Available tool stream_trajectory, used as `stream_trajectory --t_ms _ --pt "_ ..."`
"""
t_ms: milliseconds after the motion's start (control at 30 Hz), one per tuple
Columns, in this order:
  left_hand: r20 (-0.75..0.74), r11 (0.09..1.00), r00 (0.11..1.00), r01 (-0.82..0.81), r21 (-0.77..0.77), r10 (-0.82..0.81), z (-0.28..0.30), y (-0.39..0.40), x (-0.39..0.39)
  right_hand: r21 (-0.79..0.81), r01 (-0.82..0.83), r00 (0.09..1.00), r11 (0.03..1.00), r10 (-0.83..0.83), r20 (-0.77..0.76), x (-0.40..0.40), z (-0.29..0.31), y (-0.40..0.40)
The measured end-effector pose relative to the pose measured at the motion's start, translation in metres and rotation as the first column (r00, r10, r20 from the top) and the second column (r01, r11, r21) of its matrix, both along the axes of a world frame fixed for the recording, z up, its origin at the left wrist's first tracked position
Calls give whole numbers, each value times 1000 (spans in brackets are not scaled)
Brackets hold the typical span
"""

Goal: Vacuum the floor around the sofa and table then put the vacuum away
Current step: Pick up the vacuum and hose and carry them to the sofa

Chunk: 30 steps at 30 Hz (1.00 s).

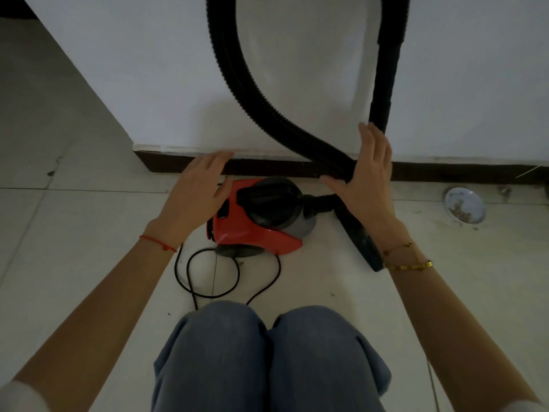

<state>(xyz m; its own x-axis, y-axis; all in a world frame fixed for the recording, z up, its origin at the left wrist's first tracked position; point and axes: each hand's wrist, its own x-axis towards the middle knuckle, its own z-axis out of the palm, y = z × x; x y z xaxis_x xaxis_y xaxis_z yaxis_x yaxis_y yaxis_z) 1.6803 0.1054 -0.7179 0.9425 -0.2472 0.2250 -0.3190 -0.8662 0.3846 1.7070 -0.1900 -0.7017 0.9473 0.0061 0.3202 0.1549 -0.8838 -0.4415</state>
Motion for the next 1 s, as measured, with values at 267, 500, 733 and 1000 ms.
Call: stream_trajectory --t_ms 267,500,733,1000 --pt "13 999 999 -33 14 33 -44 12 15 29 163 985 986 -165 53 30 -21 -4" --pt "24 996 996 -87 -19 87 -61 22 21 168 238 971 957 -236 -33 59 -24 1" --pt "-37 986 986 -166 -30 165 -83 41 28 221 290 956 931 -293 -21 83 -21 1" --pt "-144 936 929 -321 143 341 -146 76 41 306 271 943 913 -315 104 102 -30 0"
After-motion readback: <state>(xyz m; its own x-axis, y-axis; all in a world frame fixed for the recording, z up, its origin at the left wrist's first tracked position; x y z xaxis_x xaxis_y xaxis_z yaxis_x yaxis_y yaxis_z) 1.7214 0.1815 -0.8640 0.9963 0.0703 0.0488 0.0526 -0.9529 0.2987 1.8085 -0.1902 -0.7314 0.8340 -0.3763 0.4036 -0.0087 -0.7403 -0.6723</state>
